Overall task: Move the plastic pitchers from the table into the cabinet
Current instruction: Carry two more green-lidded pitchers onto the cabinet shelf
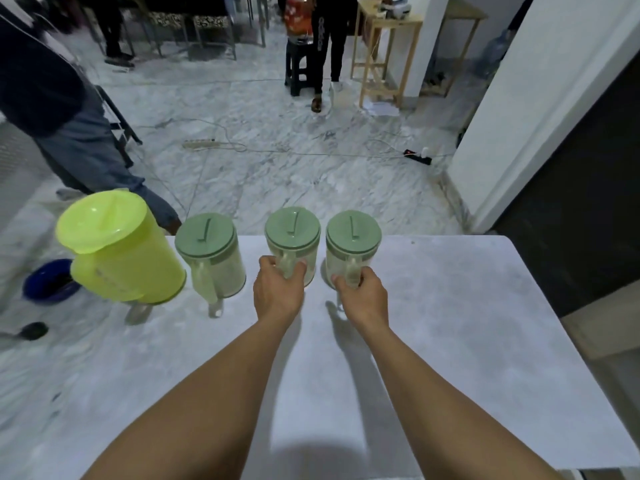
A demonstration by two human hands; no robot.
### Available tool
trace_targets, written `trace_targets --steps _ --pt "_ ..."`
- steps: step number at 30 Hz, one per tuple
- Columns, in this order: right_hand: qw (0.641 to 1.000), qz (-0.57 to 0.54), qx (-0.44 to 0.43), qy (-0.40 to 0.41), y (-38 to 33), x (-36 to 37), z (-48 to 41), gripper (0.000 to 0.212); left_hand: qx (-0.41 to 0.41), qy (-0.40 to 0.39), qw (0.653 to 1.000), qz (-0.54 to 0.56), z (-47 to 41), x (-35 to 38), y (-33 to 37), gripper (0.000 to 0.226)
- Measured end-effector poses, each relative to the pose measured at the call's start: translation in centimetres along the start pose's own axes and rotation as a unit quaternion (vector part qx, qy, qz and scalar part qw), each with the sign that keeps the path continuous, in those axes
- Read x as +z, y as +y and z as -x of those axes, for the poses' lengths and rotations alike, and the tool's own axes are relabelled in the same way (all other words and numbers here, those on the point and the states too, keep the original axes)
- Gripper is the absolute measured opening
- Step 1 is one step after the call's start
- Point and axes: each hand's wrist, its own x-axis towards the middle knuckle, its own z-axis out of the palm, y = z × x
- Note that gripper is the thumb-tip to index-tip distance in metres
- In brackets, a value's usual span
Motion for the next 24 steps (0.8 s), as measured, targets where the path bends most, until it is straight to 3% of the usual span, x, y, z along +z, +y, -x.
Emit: trace_targets --steps 5,19,24 --pt "0.996 -0.088 0.030 0.008 -0.3 1.1 -0.6 0.028 0.024 -0.033 0.999 -0.026 -1.3 0.4 -0.2 0.038" --pt "0.985 -0.133 0.019 0.108 -2.5 1.4 2.1 0.013 0.087 -0.001 0.995 0.057 -0.8 -4.0 1.2 0.028" --pt "0.965 -0.166 0.009 0.201 -6.1 -3.4 7.0 0.012 0.143 -0.075 0.982 0.102 1.6 -7.3 5.5 0.030"
